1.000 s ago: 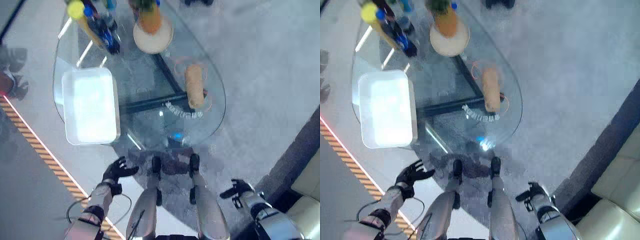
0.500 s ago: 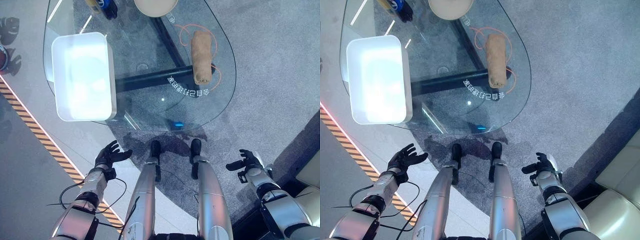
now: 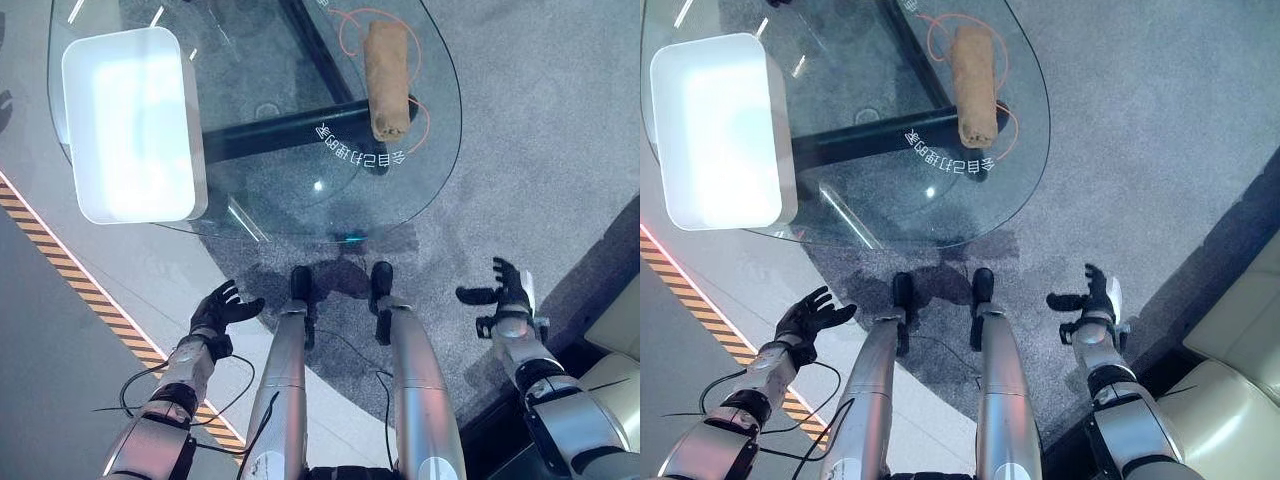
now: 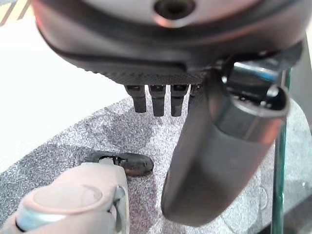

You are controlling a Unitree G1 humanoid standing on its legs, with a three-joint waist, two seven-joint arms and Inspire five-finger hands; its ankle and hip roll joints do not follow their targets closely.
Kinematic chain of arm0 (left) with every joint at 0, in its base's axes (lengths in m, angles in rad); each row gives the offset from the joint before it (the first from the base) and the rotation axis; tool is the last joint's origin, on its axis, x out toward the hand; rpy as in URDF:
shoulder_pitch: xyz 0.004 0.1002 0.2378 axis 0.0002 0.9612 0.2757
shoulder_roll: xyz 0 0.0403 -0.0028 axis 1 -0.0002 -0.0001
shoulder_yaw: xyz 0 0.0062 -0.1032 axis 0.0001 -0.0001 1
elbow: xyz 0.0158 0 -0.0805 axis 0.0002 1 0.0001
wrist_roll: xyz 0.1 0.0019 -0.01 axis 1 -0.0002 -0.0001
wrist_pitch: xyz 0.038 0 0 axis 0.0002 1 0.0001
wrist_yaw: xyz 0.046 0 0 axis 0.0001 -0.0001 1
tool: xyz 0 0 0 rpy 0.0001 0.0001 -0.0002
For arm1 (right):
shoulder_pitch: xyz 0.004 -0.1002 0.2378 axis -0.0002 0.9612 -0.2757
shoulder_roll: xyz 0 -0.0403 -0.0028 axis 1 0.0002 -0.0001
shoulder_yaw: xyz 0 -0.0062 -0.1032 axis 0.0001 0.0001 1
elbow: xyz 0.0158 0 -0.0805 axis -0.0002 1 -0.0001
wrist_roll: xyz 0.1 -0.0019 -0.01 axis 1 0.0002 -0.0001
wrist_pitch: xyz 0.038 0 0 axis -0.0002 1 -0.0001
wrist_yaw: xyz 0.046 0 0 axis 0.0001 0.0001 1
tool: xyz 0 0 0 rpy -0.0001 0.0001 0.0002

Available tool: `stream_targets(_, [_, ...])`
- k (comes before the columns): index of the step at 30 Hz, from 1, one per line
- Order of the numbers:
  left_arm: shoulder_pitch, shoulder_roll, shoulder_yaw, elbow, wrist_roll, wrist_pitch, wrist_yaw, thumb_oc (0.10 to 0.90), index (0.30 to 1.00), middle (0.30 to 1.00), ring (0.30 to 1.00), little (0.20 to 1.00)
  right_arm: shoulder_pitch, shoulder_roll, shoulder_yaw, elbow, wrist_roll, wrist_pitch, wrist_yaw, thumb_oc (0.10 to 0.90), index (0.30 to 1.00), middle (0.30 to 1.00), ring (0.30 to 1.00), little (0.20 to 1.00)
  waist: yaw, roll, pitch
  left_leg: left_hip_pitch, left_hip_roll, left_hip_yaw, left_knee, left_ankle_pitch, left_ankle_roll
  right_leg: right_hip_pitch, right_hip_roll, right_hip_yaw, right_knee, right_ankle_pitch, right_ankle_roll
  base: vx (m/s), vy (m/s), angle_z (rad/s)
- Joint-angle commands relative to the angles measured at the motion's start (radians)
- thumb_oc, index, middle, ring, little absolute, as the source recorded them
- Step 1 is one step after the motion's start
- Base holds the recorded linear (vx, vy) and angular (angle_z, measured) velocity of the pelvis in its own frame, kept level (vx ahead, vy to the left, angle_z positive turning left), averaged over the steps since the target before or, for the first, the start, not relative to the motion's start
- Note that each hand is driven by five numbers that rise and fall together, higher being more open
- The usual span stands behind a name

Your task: Wipe the table with a cloth and put it in the basket.

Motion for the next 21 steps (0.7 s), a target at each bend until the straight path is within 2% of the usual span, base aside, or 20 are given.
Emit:
stream_targets(1, [0.068, 0.05, 0.02, 0.002, -0.042, -0.043, 0.041, 0.8, 0.9, 0.9, 0.9, 0.9, 0.002, -0.106, -0.036, -0.076, 0.049, -0.082, -0.117, 0.8, 0.9, 0.9, 0.9, 0.9, 0.003, -0.006, -0.021, 0.008, -0.055, 0.033, 0.009, 0.0, 0.042, 0.059, 0.024, -0.039, -0.047, 0.004, -0.006, 0.0, 0.0, 0.0])
stream_targets(3, [0.073, 0.046, 0.014, -0.007, -0.052, -0.049, 0.05, 0.8, 0.9, 0.9, 0.9, 0.9, -0.039, -0.126, -0.026, -0.17, 0.064, -0.084, -0.163, 0.8, 0.9, 0.9, 0.9, 0.9, 0.001, -0.007, -0.021, 0.002, -0.055, 0.033, 0.004, 0.003, 0.039, 0.054, 0.023, -0.041, -0.057, 0.008, -0.007, 0.0, 0.0, 0.0])
stream_targets(4, [0.074, 0.039, 0.01, -0.009, -0.052, -0.055, 0.054, 0.8, 0.9, 0.9, 0.9, 0.9, -0.091, -0.138, -0.008, -0.248, 0.077, -0.057, -0.203, 0.8, 0.9, 0.9, 0.9, 0.9, 0.001, -0.004, -0.021, -0.001, -0.055, 0.033, -0.004, 0.006, 0.036, 0.051, 0.024, -0.042, -0.065, 0.008, -0.009, -0.01, 0.032, -0.01])
stream_targets(9, [0.065, 0.021, -0.012, -0.003, -0.065, -0.074, 0.063, 0.8, 0.9, 0.9, 0.9, 0.9, -0.229, -0.146, 0.03, -0.347, 0.096, -0.054, -0.256, 0.8, 0.9, 0.9, 0.9, 0.9, 0.007, 0.008, -0.021, -0.022, -0.055, 0.034, -0.024, 0.018, 0.03, 0.028, 0.026, -0.045, -0.075, 0.004, -0.015, -0.02, 0.036, -0.01])
stream_targets(13, [0.062, -0.01, -0.024, 0.007, -0.065, -0.091, 0.067, 0.8, 0.9, 0.9, 0.9, 0.9, -0.325, -0.114, 0.068, -0.394, 0.063, -0.037, -0.297, 0.8, 0.9, 0.9, 0.9, 0.9, 0.019, 0.024, -0.021, -0.028, -0.062, 0.031, -0.039, 0.024, 0.026, 0.019, 0.025, -0.045, -0.083, 0.0, -0.02, 0.0, 0.025, -0.02])
stream_targets(21, [0.073, -0.049, -0.034, 0.005, -0.054, -0.112, 0.048, 0.8, 0.9, 0.9, 0.9, 0.9, -0.438, -0.056, 0.153, -0.478, 0.031, 0.094, -0.299, 0.8, 0.9, 0.9, 0.9, 0.9, 0.043, 0.049, -0.021, -0.012, -0.074, 0.041, -0.072, 0.04, 0.028, 0.028, 0.017, -0.057, -0.102, -0.008, -0.032, 0.01, 0.048, 0.03])
